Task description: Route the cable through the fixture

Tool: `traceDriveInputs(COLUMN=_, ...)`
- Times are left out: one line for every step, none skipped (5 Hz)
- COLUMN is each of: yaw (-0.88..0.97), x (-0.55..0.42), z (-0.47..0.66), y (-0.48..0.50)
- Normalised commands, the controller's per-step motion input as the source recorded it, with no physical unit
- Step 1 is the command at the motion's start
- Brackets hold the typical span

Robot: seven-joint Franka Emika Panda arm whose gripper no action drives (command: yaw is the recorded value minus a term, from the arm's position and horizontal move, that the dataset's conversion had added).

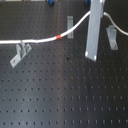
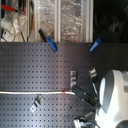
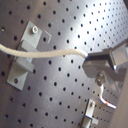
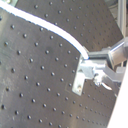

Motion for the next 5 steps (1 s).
traceDriveInputs(yaw=0.00, x=0.000, z=0.01, y=0.000)
traceDriveInputs(yaw=0.04, x=-0.057, z=0.00, y=0.036)
traceDriveInputs(yaw=0.03, x=0.025, z=-0.64, y=-0.018)
traceDriveInputs(yaw=0.01, x=0.020, z=-0.66, y=-0.013)
traceDriveInputs(yaw=0.00, x=0.000, z=0.03, y=0.000)
